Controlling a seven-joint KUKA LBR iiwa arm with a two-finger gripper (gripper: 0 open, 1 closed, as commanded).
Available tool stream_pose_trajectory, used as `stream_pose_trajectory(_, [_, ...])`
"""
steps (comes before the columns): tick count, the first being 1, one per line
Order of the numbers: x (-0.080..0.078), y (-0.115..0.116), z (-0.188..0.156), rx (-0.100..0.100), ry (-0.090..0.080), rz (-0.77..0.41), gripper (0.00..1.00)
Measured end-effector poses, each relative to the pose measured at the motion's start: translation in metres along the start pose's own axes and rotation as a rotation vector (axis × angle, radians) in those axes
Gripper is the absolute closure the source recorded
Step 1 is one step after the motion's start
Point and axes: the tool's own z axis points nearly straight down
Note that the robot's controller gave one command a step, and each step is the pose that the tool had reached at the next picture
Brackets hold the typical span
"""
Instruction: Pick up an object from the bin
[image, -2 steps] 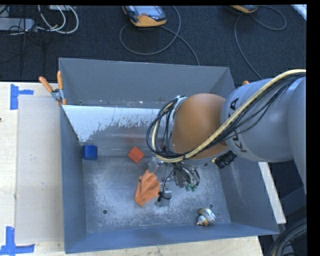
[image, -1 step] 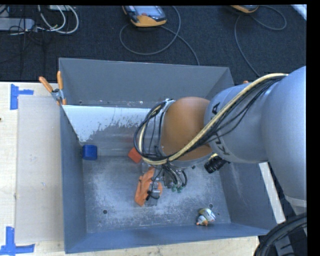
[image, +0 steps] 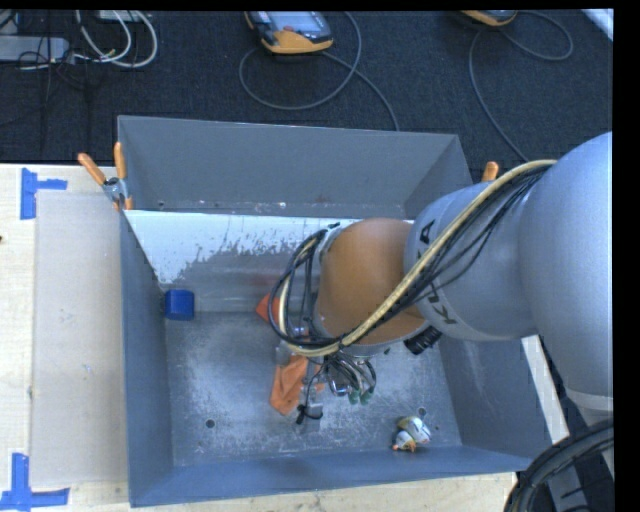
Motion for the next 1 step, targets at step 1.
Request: stream_pose_trajectory(1, [-0.0148,-0.0347,0.0091,0.000,-0.004,-0.177,0.00])
